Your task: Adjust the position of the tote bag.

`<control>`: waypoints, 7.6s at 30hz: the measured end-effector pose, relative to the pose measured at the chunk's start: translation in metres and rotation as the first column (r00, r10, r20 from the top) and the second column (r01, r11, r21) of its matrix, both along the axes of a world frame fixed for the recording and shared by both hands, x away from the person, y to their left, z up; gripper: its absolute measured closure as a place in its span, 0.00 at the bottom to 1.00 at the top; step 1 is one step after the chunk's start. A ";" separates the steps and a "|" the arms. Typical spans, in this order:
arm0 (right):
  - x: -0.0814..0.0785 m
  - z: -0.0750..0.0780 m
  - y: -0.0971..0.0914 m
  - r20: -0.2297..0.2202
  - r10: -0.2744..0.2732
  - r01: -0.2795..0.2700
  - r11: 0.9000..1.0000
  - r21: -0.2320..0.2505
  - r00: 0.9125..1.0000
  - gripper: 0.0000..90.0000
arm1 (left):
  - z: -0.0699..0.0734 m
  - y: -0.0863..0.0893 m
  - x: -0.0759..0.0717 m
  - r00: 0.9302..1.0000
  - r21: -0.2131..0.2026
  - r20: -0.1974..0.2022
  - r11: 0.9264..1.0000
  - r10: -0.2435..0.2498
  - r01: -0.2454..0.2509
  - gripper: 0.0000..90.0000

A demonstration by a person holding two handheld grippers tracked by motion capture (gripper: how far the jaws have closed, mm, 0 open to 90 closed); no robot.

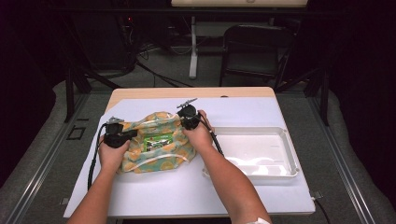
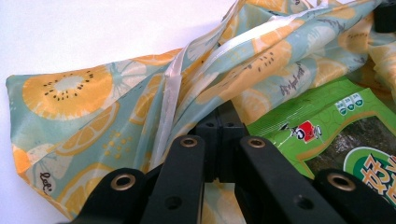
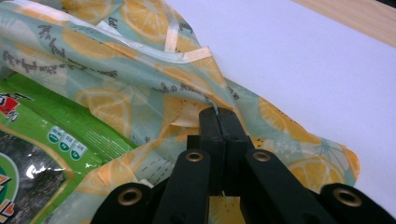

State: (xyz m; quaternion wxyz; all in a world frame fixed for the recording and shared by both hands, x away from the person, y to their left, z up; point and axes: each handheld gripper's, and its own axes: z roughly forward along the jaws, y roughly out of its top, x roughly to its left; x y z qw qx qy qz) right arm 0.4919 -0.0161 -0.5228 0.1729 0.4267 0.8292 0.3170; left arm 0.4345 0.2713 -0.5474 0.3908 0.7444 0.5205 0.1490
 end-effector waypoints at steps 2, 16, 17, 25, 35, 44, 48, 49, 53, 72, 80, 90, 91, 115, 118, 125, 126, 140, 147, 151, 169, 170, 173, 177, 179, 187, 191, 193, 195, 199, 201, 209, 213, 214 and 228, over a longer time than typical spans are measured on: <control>0.001 -0.001 0.000 -0.014 -0.005 0.005 1.000 -0.004 1.000 1.00 | 0.000 -0.001 0.000 1.000 0.009 0.002 1.000 -0.001 0.001 1.00; -0.017 0.027 -0.001 0.041 0.027 -0.030 0.997 0.073 0.999 0.77 | 0.001 -0.005 -0.001 1.000 0.032 0.004 0.999 -0.018 0.018 1.00; -0.020 0.030 0.000 0.055 0.032 -0.036 0.997 0.074 0.998 0.77 | 0.001 -0.004 -0.001 1.000 0.030 0.004 0.999 -0.016 0.016 1.00; -0.044 0.037 0.017 0.094 0.124 -0.125 0.992 0.008 0.988 0.77 | 0.001 -0.006 -0.002 1.000 0.031 0.012 0.999 -0.013 0.012 1.00; -0.048 0.012 0.015 0.020 0.139 -0.137 0.989 -0.058 0.990 0.79 | 0.000 -0.006 -0.001 1.000 0.036 0.012 0.999 -0.013 0.013 1.00; -0.043 -0.001 0.012 -0.016 0.144 -0.144 0.988 -0.056 0.989 0.77 | 0.000 -0.007 -0.001 1.000 0.039 0.011 0.999 -0.015 0.014 1.00; -0.042 -0.006 0.014 -0.049 0.153 -0.156 0.985 -0.073 0.987 0.83 | 0.000 -0.006 -0.001 1.000 0.041 0.007 0.999 -0.016 0.016 1.00; -0.042 -0.007 0.014 -0.055 0.158 -0.161 0.984 -0.073 0.986 0.84 | 0.000 -0.006 -0.001 1.000 0.041 0.008 0.999 -0.014 0.014 1.00; -0.042 -0.007 0.013 -0.077 0.169 -0.176 0.981 -0.081 0.983 0.96 | -0.001 -0.006 -0.001 1.000 0.041 0.009 0.999 -0.011 0.011 1.00; -0.051 0.018 -0.035 -0.007 0.113 -0.111 0.989 0.094 0.994 1.00 | -0.002 -0.003 -0.001 1.000 0.046 -0.003 0.999 -0.003 0.003 1.00; -0.044 0.009 -0.053 -0.036 0.032 -0.031 0.999 0.032 0.999 1.00 | -0.002 -0.002 -0.001 1.000 0.045 -0.010 0.999 0.001 -0.001 1.00; -0.048 0.015 -0.048 -0.003 0.036 -0.035 0.996 0.076 0.999 1.00 | -0.003 -0.004 -0.001 1.000 0.046 0.000 0.999 -0.001 0.001 1.00; -0.050 0.016 -0.046 0.000 0.046 -0.046 0.995 0.084 0.999 1.00 | -0.003 -0.004 -0.001 1.000 0.044 0.000 0.999 0.000 0.000 1.00; -0.048 -0.009 -0.007 -0.058 0.180 -0.180 0.984 0.003 0.982 0.79 | -0.003 -0.004 0.000 1.000 0.047 -0.008 0.999 -0.003 0.003 1.00; -0.047 -0.011 -0.006 -0.089 0.190 -0.191 0.981 -0.008 0.978 0.86 | -0.004 -0.004 0.000 1.000 0.041 0.000 0.999 0.004 -0.004 1.00; -0.048 -0.010 -0.007 -0.118 0.211 -0.213 0.977 -0.008 0.970 1.00 | -0.004 -0.003 0.000 1.000 0.042 -0.001 0.999 0.006 -0.006 1.00; -0.048 -0.009 -0.009 -0.115 0.211 -0.213 0.977 -0.004 0.971 1.00 | -0.004 -0.003 0.000 1.000 0.043 -0.002 0.999 0.005 -0.005 1.00; -0.049 0.009 -0.039 -0.067 0.138 -0.135 0.989 0.057 0.988 1.00 | -0.004 -0.002 0.000 1.000 0.043 -0.003 0.999 0.013 -0.013 1.00; -0.045 -0.002 -0.041 -0.115 0.069 -0.069 0.998 0.012 0.991 1.00 | -0.004 -0.001 0.000 1.000 0.047 -0.014 0.999 0.007 -0.007 1.00; -0.042 -0.006 -0.038 -0.132 0.042 -0.046 0.999 -0.022 0.990 1.00 | -0.005 -0.001 0.000 1.000 0.046 -0.007 0.999 0.014 -0.013 1.00; -0.046 -0.001 -0.037 -0.116 0.037 -0.036 0.999 0.014 0.993 0.95 | 0.001 -0.002 -0.003 1.000 0.023 0.007 1.000 -0.002 0.002 0.88; -0.047 0.001 -0.036 -0.110 0.036 -0.034 0.999 0.020 0.993 0.92 | 0.003 -0.002 -0.004 1.000 0.019 0.008 1.000 -0.003 0.002 0.86; -0.051 0.008 -0.036 -0.090 0.053 -0.051 0.998 0.027 0.994 0.88 | 0.007 -0.003 -0.006 1.000 0.017 0.028 1.000 0.012 -0.012 0.80; -0.059 0.017 -0.032 -0.052 0.074 -0.071 0.996 0.051 0.996 0.85 | 0.014 -0.003 -0.009 0.999 -0.002 0.047 1.000 0.014 -0.014 0.74; -0.061 0.020 -0.030 -0.036 0.082 -0.080 0.996 0.050 0.996 0.84 | 0.016 -0.003 -0.011 0.998 -0.009 0.055 1.000 0.019 -0.019 0.73; -0.066 0.030 -0.026 -0.003 0.091 -0.091 0.993 0.070 0.996 0.82 | 0.028 -0.001 -0.019 0.997 -0.020 0.078 1.000 0.018 -0.017 0.68; -0.067 0.034 -0.025 -0.009 0.097 -0.096 0.994 0.051 0.995 0.80 | 0.032 0.000 -0.023 0.996 -0.014 0.088 1.000 0.019 -0.018 0.69; -0.068 0.036 -0.023 -0.004 0.102 -0.101 0.993 0.060 0.995 0.79 | 0.034 0.001 -0.024 0.996 -0.014 0.087 1.000 0.016 -0.015 0.70; -0.071 0.039 -0.022 0.006 0.107 -0.107 0.991 0.075 0.994 0.76 | 0.036 0.001 -0.026 0.997 -0.016 0.082 1.000 0.011 -0.010 0.72; -0.079 0.046 -0.019 0.024 0.127 -0.128 0.987 0.092 0.992 0.72 | 0.042 0.003 -0.031 0.997 -0.033 0.079 0.999 0.002 0.001 0.75; -0.084 0.050 -0.018 0.042 0.138 -0.141 0.985 0.096 0.990 0.72 | 0.046 0.003 -0.033 0.997 -0.055 0.081 0.998 0.001 0.004 0.75; -0.105 0.059 -0.007 0.074 0.226 -0.234 0.964 0.127 0.971 0.71 | 0.067 -0.004 -0.041 0.996 -0.104 0.074 0.993 -0.040 0.047 0.69; -0.105 0.056 0.001 0.070 0.267 -0.275 0.952 0.134 0.961 0.66 | 0.070 -0.008 -0.046 0.997 -0.082 0.069 0.995 -0.045 0.051 0.68; -0.104 0.054 0.003 0.068 0.272 -0.279 0.950 0.138 0.960 0.65 | 0.071 -0.008 -0.048 0.996 -0.062 0.065 0.996 -0.055 0.059 0.68; -0.096 0.052 0.013 0.027 0.296 -0.296 0.938 0.179 0.955 0.66 | 0.074 -0.010 -0.098 0.983 0.003 0.071 0.986 -0.169 0.170 0.65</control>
